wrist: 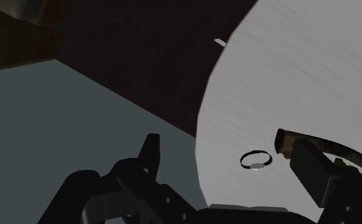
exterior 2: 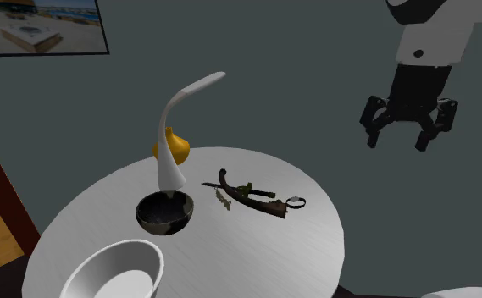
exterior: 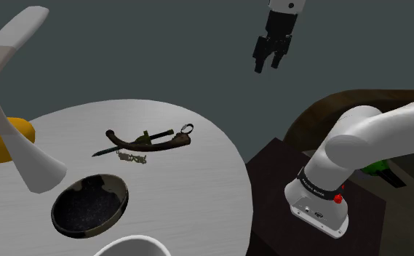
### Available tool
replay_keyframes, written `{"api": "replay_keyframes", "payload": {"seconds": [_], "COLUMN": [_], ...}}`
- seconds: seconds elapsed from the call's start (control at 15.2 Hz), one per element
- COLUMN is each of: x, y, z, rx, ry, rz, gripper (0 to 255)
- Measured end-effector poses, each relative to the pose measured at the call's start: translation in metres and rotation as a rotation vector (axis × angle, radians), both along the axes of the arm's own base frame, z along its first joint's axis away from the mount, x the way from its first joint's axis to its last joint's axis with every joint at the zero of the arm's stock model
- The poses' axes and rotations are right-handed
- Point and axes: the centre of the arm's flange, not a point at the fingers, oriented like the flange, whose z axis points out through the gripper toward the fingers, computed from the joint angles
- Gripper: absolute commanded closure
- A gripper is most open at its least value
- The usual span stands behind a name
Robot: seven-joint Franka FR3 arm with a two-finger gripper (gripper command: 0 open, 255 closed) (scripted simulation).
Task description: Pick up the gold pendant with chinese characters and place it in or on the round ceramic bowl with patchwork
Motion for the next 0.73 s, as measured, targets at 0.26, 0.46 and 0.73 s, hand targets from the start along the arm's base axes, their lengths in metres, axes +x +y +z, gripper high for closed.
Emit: {"api": "replay_keyframes", "payload": {"seconds": [0.26,0.46,0.73], "x": [0.020,0.050,0.083], "y": [0.019,0.046,0.079], "z": [-0.011,-0.032,-0.053], "rx": [-0.004,-0.008,-0.014], "ry": [0.024,0.057,0.103], "rz": [0.015,0.036,0.065], "gripper": [0,0,0]}}
